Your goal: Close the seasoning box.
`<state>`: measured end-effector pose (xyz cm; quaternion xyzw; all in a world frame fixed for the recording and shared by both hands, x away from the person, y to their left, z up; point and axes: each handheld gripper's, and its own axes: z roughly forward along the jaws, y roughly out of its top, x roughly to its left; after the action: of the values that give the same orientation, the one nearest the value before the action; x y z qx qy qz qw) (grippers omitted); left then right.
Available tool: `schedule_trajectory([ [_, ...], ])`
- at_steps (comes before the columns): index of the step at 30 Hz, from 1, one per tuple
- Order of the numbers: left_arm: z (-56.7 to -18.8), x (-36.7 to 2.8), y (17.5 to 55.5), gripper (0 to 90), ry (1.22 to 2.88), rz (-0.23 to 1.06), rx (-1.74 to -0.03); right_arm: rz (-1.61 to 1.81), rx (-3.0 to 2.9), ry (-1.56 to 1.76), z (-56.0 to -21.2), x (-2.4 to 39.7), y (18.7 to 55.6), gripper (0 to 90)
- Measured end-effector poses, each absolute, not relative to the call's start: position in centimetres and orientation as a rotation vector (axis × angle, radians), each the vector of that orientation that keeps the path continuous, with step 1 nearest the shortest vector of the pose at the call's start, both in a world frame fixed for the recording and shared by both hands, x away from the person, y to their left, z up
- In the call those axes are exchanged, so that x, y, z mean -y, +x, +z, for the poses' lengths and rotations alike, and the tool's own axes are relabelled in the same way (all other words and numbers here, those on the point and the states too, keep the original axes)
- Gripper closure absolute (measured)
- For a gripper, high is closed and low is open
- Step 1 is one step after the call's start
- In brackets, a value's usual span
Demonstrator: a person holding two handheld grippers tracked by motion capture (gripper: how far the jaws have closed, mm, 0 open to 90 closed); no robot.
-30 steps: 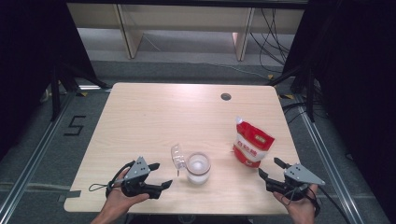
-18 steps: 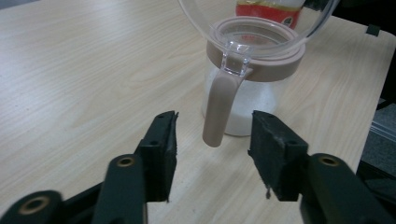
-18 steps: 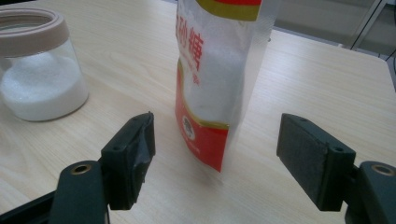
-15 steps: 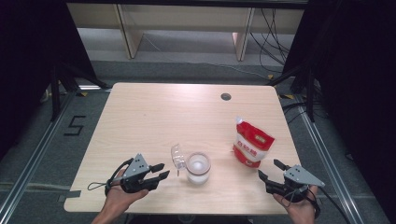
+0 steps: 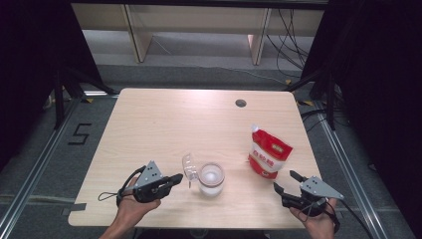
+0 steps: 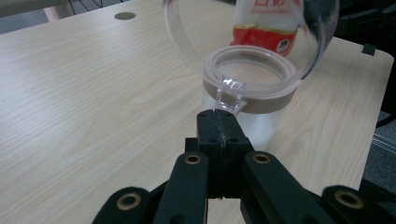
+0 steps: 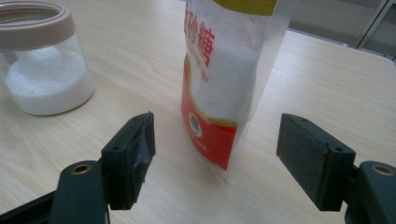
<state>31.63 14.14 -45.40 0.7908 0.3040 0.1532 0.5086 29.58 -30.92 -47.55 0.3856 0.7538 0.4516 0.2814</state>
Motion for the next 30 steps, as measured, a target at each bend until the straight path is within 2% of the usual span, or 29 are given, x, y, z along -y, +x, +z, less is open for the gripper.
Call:
schedule_trajectory([
  [24,-44.8,-12.2,32.0,89.2,1.907,0.362,-0.675,1.201,-2.019,0.996,-47.6,30.8,29.7,28.9],
  [30,-44.8,-11.9,31.9,89.1,1.908,0.352,-0.671,1.211,-2.022,1.072,-47.6,30.5,29.3,28.9],
])
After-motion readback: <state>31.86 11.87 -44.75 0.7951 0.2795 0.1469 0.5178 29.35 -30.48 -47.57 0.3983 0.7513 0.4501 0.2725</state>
